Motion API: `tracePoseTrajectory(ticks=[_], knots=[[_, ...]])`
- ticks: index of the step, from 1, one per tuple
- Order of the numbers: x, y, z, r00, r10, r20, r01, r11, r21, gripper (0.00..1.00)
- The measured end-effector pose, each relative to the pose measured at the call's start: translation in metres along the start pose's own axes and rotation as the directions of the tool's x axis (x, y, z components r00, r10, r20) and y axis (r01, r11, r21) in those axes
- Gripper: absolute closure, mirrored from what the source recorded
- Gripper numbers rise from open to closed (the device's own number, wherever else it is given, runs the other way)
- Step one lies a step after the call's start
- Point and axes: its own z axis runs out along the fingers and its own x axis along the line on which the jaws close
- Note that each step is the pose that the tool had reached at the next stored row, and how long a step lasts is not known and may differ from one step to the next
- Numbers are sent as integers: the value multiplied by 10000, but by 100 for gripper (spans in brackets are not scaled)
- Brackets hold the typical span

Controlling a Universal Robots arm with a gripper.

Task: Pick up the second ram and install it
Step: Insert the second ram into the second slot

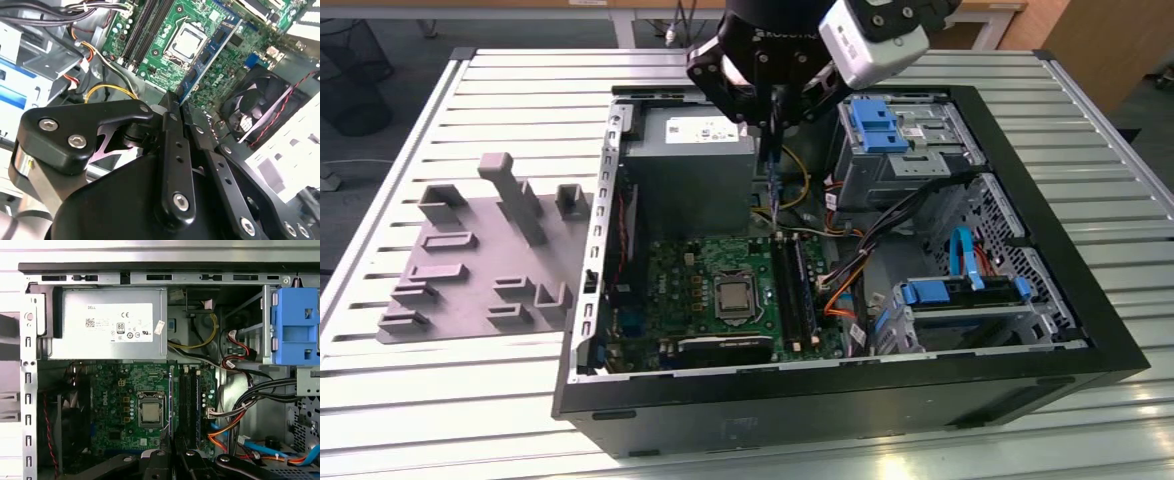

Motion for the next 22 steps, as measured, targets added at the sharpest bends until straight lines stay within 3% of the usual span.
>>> tracePoseTrajectory(ticks=[5,11,16,22], knots=[[0,0,3,9979,651,-1,-651,9979,11,86],[0,0,7,9903,1391,-2,-1391,9903,23,86],[0,0,11,9802,1980,-1,-1980,9802,34,86],[0,0,14,9628,2703,-1,-2703,9628,44,86]])
